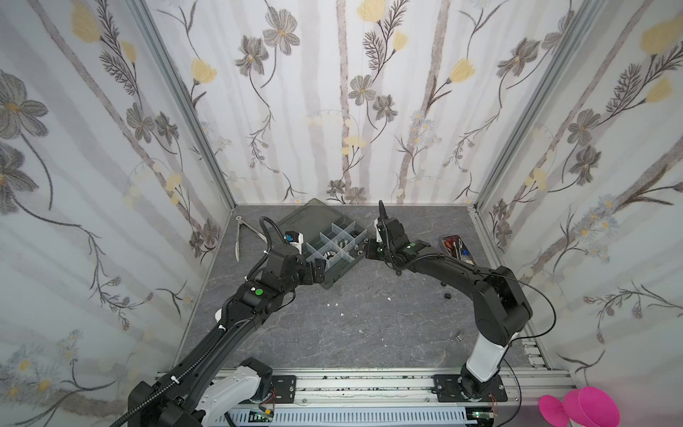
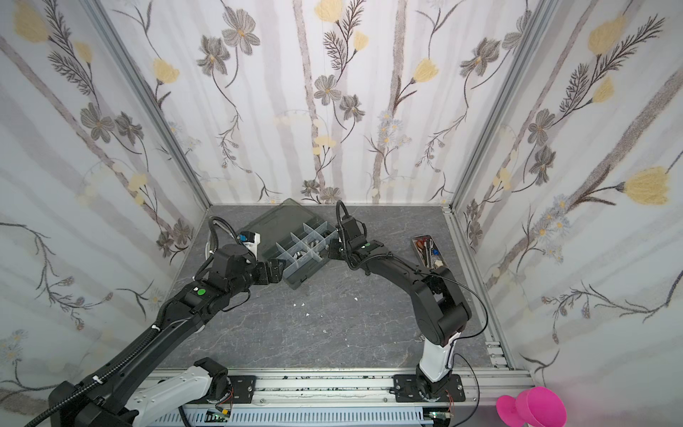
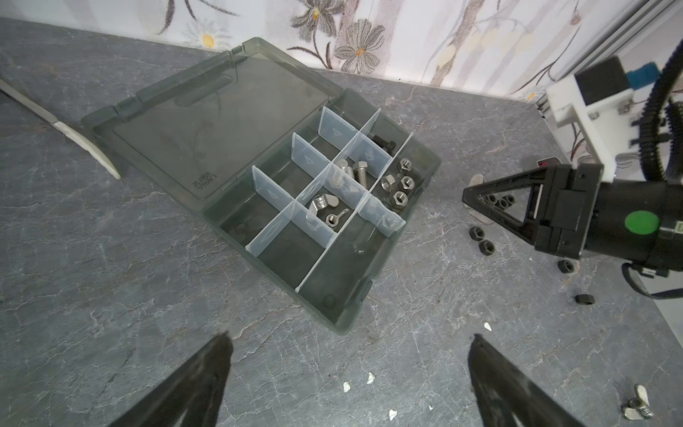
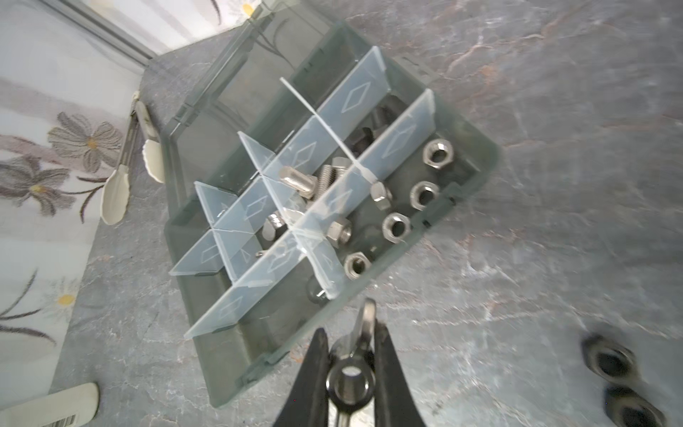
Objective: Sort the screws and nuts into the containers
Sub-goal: 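Carry the wing nut toward the organizer with the right gripper, then open the right gripper to drop the wing nut into a compartment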
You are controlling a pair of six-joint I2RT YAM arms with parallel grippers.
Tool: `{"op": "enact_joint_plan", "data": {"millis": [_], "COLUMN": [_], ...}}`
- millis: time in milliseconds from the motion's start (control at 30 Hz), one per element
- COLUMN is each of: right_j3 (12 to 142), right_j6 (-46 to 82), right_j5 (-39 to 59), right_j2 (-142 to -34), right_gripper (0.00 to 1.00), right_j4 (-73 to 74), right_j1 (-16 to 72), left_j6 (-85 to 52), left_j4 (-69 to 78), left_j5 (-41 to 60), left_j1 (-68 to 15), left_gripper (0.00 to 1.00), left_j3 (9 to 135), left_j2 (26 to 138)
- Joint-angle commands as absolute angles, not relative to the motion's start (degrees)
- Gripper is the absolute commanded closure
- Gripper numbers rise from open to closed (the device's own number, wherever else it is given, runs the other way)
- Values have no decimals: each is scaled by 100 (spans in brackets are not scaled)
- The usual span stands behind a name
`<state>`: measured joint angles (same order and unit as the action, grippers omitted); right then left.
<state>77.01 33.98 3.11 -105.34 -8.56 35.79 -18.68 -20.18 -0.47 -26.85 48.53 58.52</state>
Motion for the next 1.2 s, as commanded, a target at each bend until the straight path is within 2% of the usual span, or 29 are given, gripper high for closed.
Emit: {"op": "enact_joint_plan", "data": {"millis": [0,300,867,1033,1167], "right_j3": [8121,9489,10603,10618,10617], "right_j6": [3220,3010,2941,2982,2988], "right_j5": [675,1183,1498,1477,1429], "right_j2": [-10942,-12159,-13208,-13276,-13265], "right_gripper": [97,98,95,85,70], "right_j4": [-625,-668,-641,-614,-685], "right_j1": [3629,3797,3981,4008,4017], "left_j6": [-1951,-2030,-1993,-1982,-1966], "left_j4": [-1995,-1898,-1916,-1916,-1925], "left_j5": [-139,-3,19,35,1], "left_j1": [-2581,-2224,-2109,-2110,-2109], "left_gripper": [0,0,0,0,0], "left_j3": [4887,4847,4869,4869,4865], "left_j2": [5953,6245,6469,6469,6420]}}
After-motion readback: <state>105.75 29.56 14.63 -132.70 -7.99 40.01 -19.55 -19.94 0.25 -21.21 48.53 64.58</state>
